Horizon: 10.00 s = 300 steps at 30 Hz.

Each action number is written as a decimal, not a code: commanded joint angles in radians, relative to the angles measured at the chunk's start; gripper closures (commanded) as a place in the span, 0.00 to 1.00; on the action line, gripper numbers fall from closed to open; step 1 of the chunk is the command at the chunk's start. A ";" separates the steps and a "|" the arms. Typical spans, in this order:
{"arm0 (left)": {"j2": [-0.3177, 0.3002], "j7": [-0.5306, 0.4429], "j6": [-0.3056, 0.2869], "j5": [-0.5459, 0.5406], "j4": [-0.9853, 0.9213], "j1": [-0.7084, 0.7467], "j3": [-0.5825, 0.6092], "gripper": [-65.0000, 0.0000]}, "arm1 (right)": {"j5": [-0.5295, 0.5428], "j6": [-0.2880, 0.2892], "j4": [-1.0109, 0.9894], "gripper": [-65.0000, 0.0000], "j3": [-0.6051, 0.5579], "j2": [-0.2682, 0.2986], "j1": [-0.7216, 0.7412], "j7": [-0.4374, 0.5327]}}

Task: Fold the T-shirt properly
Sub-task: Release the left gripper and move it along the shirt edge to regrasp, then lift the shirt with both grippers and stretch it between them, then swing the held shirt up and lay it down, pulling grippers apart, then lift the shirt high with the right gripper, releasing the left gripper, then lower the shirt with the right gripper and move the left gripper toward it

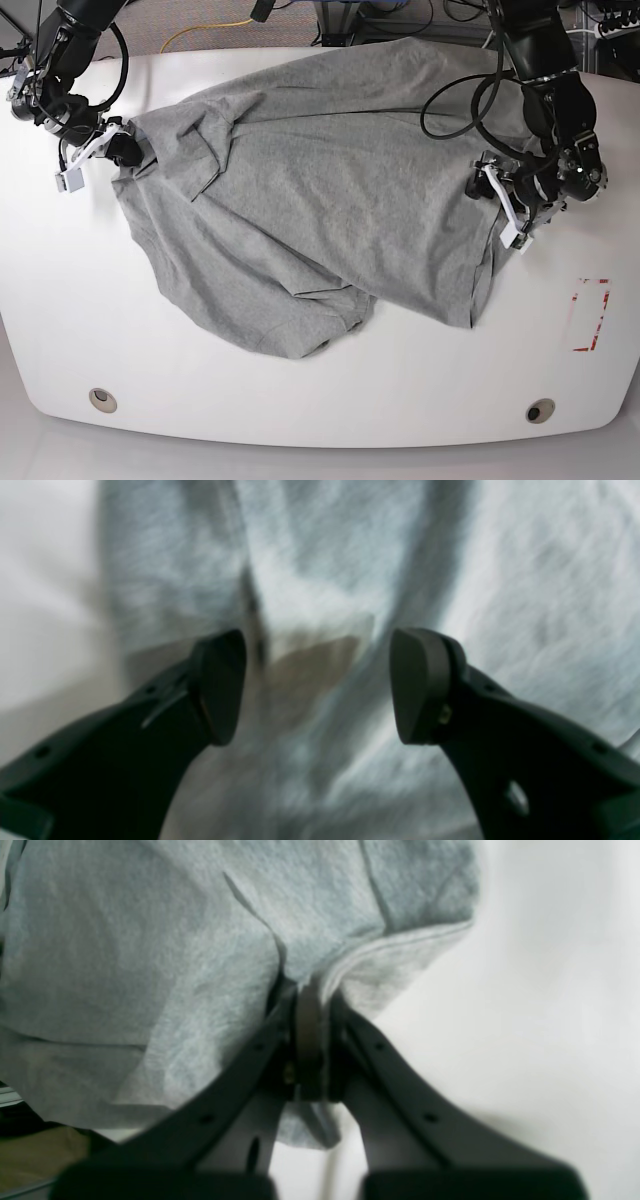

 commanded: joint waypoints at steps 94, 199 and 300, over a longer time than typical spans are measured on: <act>-0.154 0.143 -0.001 -0.113 0.123 -1.156 -0.059 1.00 | -0.070 0.002 -0.125 1.00 -0.499 0.420 1.262 0.011; -0.151 0.193 -0.001 -0.094 0.187 -1.065 -0.122 1.00 | 0.085 0.002 -0.048 1.00 -0.571 0.612 1.246 -0.050; -0.206 0.193 -0.001 -0.277 0.273 -0.114 -0.585 1.00 | -0.059 0.002 -0.257 1.00 -0.997 -0.331 1.470 0.002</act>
